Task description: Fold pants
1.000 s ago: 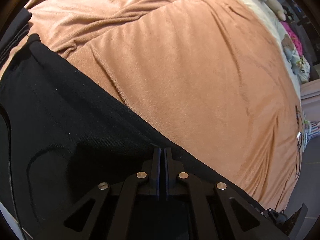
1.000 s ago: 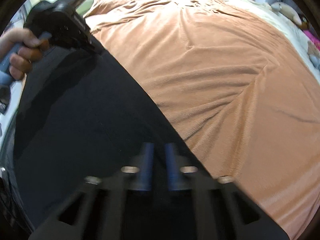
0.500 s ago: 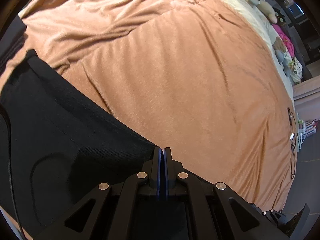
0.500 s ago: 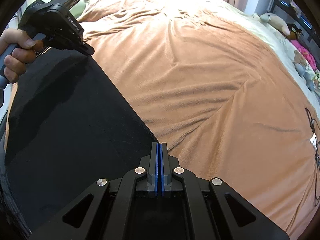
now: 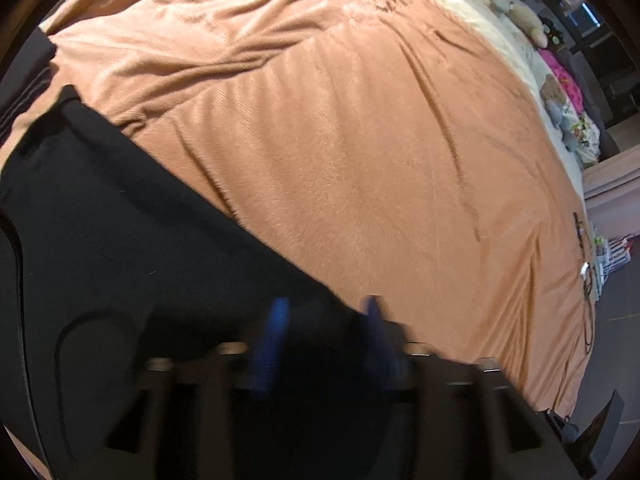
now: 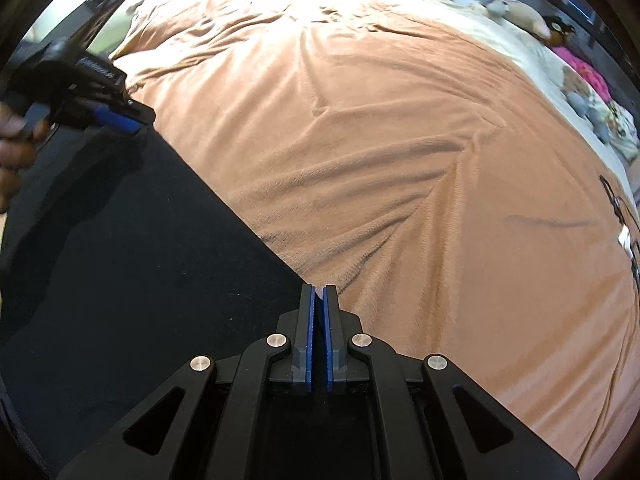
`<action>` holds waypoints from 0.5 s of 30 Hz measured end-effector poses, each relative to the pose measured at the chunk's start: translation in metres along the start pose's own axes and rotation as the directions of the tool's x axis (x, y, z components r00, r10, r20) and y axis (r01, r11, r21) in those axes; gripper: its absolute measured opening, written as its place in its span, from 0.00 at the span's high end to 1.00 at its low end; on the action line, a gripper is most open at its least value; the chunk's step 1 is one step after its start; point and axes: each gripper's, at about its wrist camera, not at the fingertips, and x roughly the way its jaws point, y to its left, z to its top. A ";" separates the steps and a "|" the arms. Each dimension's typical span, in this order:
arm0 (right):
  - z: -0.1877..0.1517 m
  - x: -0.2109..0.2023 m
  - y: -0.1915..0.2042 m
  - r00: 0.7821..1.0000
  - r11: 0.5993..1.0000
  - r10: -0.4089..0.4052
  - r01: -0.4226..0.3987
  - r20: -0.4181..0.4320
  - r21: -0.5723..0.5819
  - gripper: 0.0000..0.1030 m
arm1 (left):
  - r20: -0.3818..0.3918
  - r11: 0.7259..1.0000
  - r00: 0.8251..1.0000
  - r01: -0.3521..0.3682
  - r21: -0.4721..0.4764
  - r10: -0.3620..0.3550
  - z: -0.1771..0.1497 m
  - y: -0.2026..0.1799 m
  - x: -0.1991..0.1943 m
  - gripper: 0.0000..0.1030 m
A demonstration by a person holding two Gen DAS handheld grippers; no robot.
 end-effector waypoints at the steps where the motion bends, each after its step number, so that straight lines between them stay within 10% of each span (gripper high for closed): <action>1: -0.001 -0.004 -0.001 1.000 1.000 -0.002 0.002 0.000 0.015 0.99 | 0.012 1.000 1.000 0.003 0.007 -0.003 -0.003 0.003 -0.005 0.38; 10: -0.028 -0.059 -0.006 0.999 0.992 0.021 -0.026 0.040 0.124 0.97 | 0.102 0.998 0.993 0.057 0.007 -0.057 -0.026 0.048 -0.058 0.38; 15: -0.055 -0.088 -0.002 0.995 0.984 0.005 -0.022 0.099 0.177 0.49 | 0.157 0.998 0.986 0.060 -0.002 -0.059 -0.042 0.071 -0.081 0.37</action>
